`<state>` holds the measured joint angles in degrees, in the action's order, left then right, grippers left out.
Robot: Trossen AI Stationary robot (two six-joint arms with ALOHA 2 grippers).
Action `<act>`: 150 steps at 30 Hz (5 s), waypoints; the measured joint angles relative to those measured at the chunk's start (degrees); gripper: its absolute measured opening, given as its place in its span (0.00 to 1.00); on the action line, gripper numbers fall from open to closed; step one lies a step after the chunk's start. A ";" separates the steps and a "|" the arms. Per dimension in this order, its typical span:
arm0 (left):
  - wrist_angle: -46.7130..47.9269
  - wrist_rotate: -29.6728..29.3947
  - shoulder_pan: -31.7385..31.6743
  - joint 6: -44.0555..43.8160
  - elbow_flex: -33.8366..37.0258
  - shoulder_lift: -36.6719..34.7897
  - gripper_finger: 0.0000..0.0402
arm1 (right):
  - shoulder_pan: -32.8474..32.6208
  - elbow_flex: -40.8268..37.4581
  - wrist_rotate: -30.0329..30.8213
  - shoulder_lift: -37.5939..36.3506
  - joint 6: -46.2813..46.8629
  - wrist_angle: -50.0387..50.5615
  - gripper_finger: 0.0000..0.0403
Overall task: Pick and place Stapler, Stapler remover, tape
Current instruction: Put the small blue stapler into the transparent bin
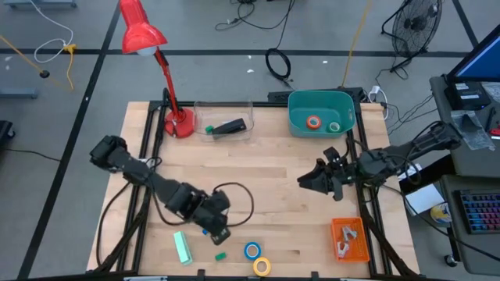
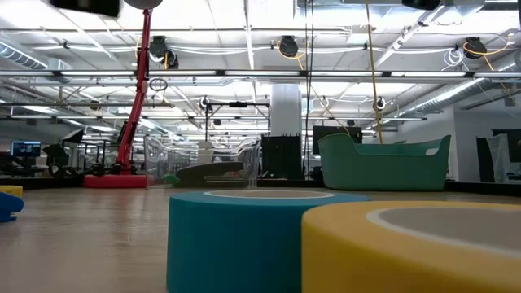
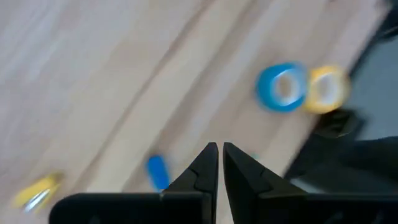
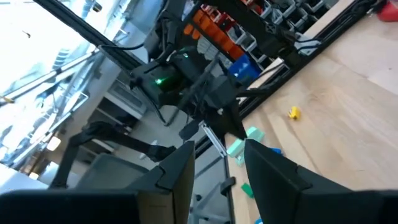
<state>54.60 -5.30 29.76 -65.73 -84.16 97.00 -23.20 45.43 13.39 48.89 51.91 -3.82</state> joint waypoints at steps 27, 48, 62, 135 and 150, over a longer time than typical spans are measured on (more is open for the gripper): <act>11.32 12.28 -1.06 -1.13 0.04 17.91 0.57 | -0.13 0.00 -3.20 0.67 1.39 0.21 0.33; 6.76 17.51 1.29 -5.36 4.58 17.89 0.57 | -0.13 0.00 -3.22 0.67 1.35 0.19 0.33; 3.59 17.32 1.06 -3.91 4.81 17.82 0.20 | -0.13 0.00 -4.35 0.67 1.52 0.19 0.33; 2.23 -1.84 -71.36 74.68 4.55 16.61 0.19 | -0.04 0.00 15.08 0.75 2.91 -1.50 0.33; 6.87 -3.83 -70.60 72.26 -0.72 16.84 0.50 | -0.04 0.00 15.10 0.75 2.75 -1.48 0.33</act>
<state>61.46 -9.13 -40.84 6.52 -84.88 113.84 -23.24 45.43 28.49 49.65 54.66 -5.30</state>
